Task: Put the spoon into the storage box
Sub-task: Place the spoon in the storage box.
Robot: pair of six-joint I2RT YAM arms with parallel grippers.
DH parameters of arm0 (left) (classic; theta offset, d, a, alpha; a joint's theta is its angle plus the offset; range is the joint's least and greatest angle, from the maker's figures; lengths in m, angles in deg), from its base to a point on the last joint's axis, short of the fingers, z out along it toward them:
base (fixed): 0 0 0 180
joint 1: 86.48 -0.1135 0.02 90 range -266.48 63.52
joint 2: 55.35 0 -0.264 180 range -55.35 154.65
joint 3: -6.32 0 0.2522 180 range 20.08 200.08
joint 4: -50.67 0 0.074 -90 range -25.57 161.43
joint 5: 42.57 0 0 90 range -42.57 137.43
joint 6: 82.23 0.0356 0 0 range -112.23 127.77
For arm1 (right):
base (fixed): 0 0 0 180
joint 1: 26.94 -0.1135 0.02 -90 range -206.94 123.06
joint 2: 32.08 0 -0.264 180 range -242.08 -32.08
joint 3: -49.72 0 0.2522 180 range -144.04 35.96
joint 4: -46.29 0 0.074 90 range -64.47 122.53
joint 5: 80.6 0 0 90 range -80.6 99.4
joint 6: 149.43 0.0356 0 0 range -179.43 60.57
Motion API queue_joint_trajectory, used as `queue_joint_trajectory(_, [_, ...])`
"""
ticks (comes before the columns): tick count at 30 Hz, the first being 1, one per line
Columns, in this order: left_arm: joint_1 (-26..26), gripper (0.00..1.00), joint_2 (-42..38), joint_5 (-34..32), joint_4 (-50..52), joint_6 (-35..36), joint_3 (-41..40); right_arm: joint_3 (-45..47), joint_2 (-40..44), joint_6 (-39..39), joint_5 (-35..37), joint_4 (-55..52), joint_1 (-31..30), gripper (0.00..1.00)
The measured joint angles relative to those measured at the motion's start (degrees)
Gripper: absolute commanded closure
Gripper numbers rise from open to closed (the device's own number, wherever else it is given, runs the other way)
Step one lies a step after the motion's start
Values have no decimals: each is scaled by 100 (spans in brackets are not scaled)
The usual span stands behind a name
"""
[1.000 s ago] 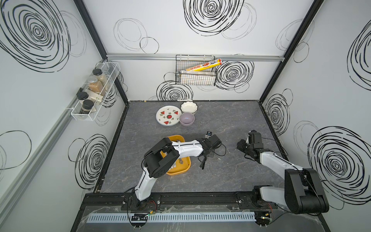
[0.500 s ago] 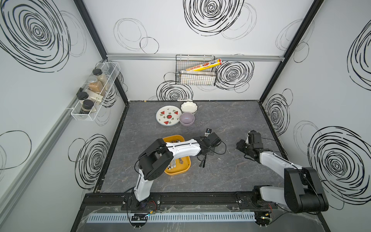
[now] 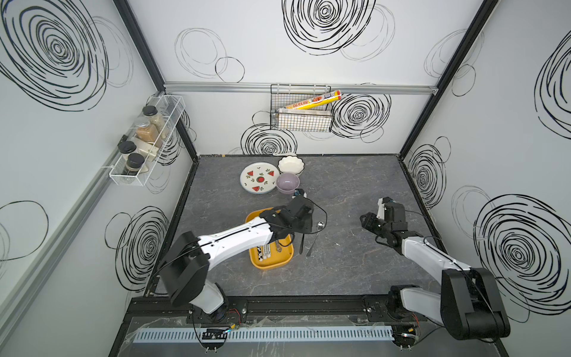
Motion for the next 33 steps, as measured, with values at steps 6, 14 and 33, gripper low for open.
queue_joint_trajectory(6, [-826,100,-1539,708,4,170,-876,-341,562,-63,-566,407,-863,61])
queue_joint_trajectory(14, [-1185,100,-2090,1290,107,433,-1108,-1443,203,-612,-844,693,-2210,55])
queue_joint_trajectory(33, [-1180,100,-1272,1082,-52,656,-986,-3198,-1676,1537,-1115,-315,-3132,49])
